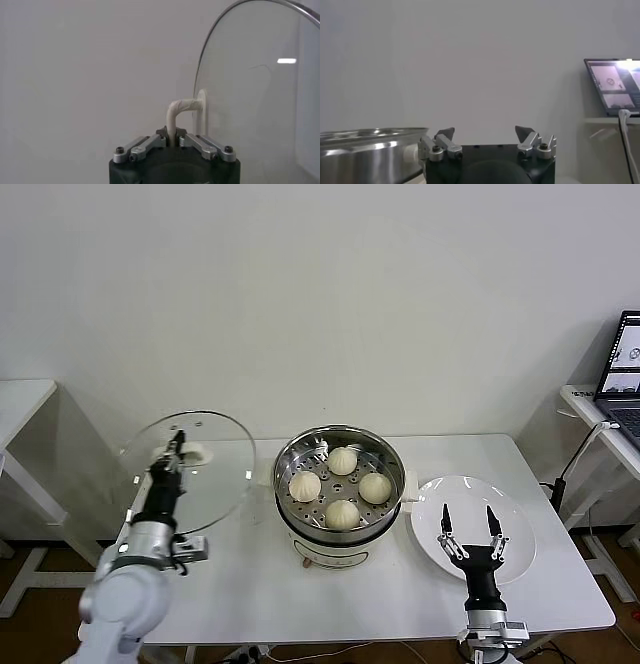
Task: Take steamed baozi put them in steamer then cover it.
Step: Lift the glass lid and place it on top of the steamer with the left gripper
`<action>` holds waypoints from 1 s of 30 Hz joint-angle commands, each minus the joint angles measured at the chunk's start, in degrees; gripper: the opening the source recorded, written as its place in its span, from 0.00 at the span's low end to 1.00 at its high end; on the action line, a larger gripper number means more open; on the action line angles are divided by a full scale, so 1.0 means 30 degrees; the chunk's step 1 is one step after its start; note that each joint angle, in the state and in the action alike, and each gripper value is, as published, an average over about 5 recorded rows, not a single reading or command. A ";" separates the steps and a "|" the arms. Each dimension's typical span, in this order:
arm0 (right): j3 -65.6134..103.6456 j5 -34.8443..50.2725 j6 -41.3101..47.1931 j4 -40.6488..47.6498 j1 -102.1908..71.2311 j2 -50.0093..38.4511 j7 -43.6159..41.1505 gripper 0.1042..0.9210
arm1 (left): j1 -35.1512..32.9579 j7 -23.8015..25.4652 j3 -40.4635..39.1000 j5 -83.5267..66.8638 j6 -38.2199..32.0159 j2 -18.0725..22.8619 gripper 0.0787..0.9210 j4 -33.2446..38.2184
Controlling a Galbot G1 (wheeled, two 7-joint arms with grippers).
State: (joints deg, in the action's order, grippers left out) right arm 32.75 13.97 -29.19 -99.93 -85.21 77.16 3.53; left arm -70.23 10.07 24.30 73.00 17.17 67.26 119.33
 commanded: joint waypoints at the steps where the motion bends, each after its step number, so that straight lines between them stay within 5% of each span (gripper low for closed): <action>1: 0.0283 -0.0040 0.0090 -0.0086 -0.0079 0.0057 -0.0004 0.88 | 0.4362 0.3336 -0.7681 0.1428 0.4262 0.0168 0.14 0.0077; 30: 0.0226 -0.1031 0.0106 0.0546 -0.0024 0.0759 0.0023 0.88 | 0.6725 0.3334 -1.1525 0.4723 0.5083 0.5037 0.14 -0.4252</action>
State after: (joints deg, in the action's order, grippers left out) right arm 33.39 11.39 -28.82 -98.48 -85.21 79.23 3.58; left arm -51.68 19.63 -6.91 84.51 31.73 78.13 110.49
